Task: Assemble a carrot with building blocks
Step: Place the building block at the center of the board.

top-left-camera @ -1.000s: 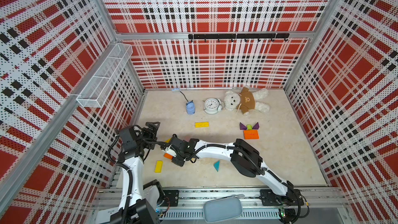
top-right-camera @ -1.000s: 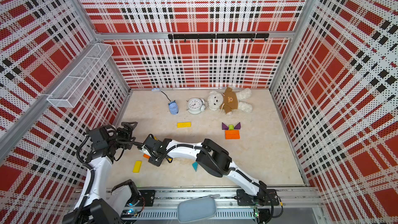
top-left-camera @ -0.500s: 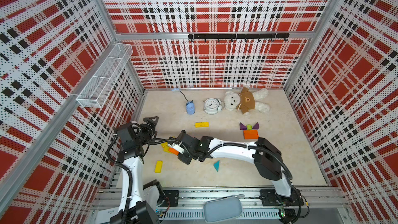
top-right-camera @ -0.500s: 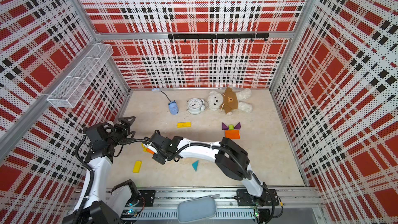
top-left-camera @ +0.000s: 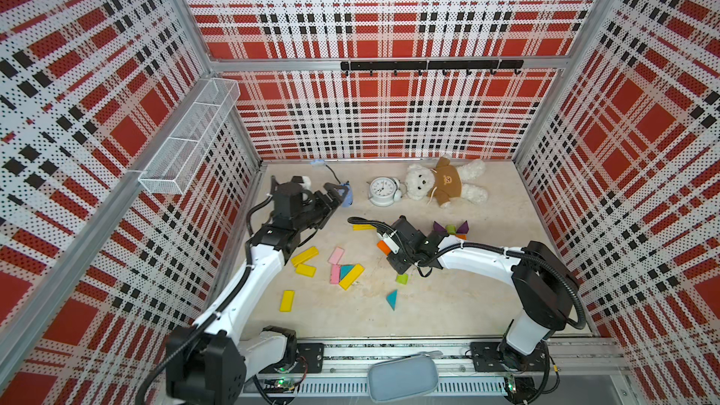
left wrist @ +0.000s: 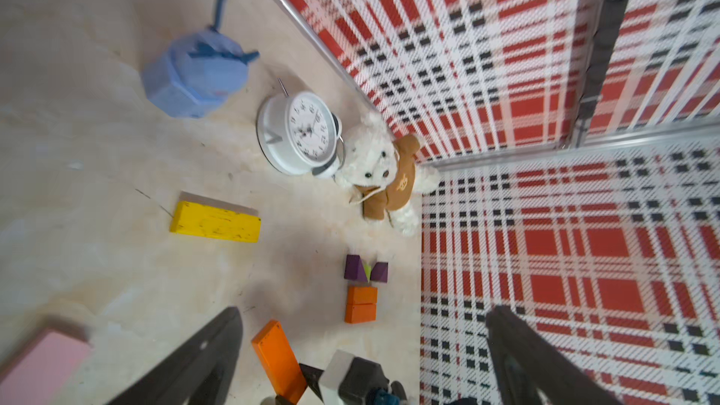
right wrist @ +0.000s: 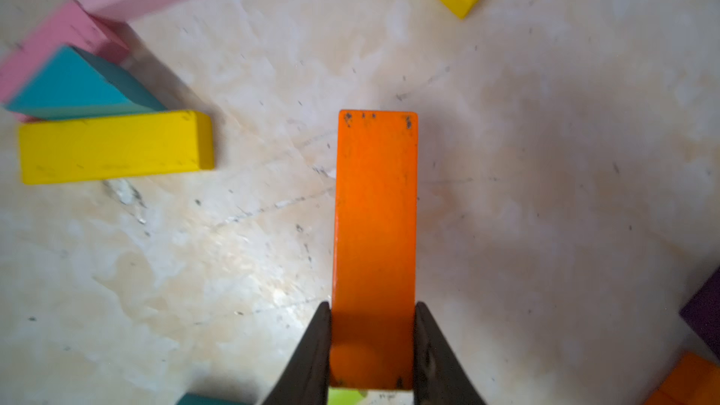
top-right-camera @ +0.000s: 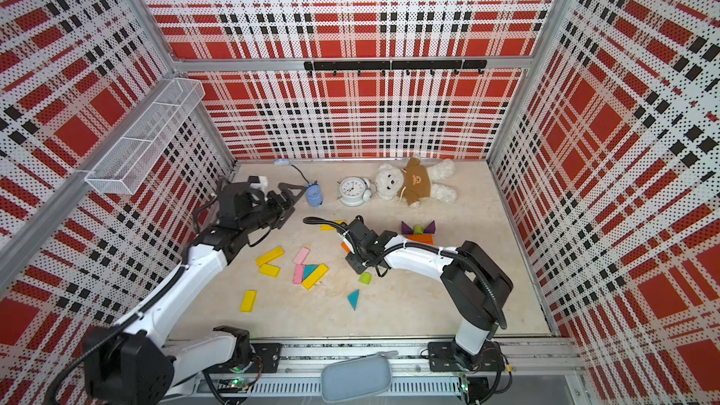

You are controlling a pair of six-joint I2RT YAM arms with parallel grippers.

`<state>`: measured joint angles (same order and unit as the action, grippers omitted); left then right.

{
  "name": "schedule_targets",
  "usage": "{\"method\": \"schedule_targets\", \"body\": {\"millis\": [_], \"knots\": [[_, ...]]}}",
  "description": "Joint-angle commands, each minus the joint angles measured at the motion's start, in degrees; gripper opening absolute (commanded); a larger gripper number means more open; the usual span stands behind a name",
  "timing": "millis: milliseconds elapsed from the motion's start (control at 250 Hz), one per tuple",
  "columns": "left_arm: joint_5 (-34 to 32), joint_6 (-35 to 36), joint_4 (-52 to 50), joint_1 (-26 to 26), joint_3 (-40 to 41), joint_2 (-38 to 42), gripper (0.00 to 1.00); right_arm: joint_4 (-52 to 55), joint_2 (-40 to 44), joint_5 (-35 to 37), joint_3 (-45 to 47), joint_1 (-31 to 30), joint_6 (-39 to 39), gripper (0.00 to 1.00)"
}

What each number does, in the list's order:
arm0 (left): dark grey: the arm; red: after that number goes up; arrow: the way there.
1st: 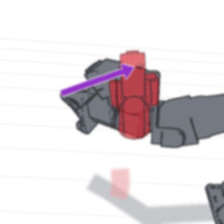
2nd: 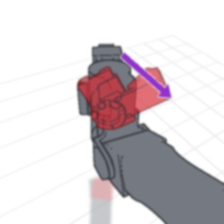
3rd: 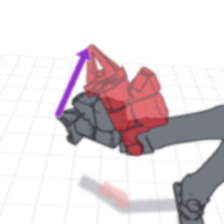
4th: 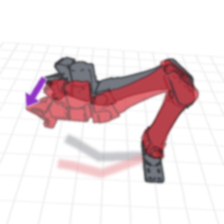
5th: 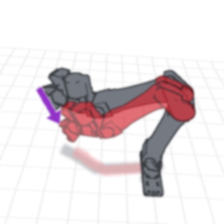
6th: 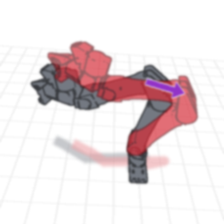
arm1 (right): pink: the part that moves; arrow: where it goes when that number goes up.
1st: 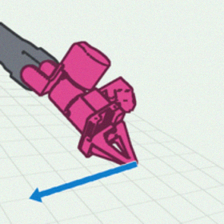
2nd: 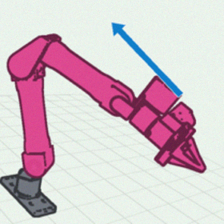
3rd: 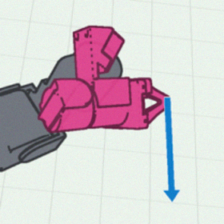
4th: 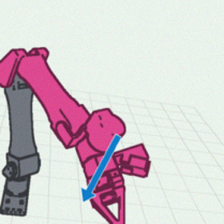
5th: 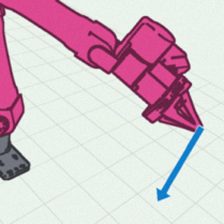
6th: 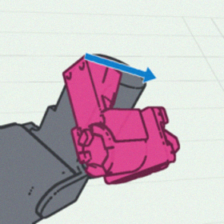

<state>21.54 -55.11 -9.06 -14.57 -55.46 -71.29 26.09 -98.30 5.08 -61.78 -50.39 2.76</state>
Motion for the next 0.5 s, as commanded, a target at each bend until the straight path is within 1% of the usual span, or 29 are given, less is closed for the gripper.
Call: {"method": "schedule_targets", "body": {"millis": [0, 68, 156, 212, 256, 368, 396, 444, 496], "knots": [[-4.6, 3.9, -0.8, -2.4, -6.2, -5.9, 0.99, -1.2, -2.3, -0.8, -0.8, 0.7, -2.8, 0.31], [-4.8, 4.7, -1.0, -2.4, -8.5, -8.9, 1.0, -1.5, -3.5, -1.7, -1.0, 1.1, -3.7, 0.31], [-2.6, 5.9, 0.5, -2.4, -9.5, -11.8, 1.0, -0.7, -5.2, -1.3, -1.5, 1.8, -4.7, 0.32], [-1.4, 6.9, 0.8, -2.3, -9.7, -13.0, 1.0, 0.3, -6.3, -2.2, -1.9, 2.8, -5.6, 0.36], [-0.6, 7.4, 0.9, -1.9, -9.5, -13.8, 0.99, 1.1, -6.9, -1.6, -2.2, 3.4, -5.9, 0.37], [3.1, 7.1, 2.8, -0.3, -8.4, -15.5, 1.0, 2.0, -7.6, -0.2, -2.2, 4.9, -5.9, 0.47], [4.0, 6.6, 3.5, 0.2, -7.9, -15.7, 0.99, 2.5, -7.7, 0.3, -2.4, 5.3, -5.6, 0.52], [5.3, 5.8, 4.8, 1.0, -7.0, -15.8, 0.99, 2.9, -7.7, 1.3, -2.4, 5.9, -5.4, 0.55], [6.5, 4.5, 6.0, 1.8, -5.9, -15.4, 1.0, 2.8, -7.4, 2.8, -2.1, 6.3, -4.8, 0.56]]}}
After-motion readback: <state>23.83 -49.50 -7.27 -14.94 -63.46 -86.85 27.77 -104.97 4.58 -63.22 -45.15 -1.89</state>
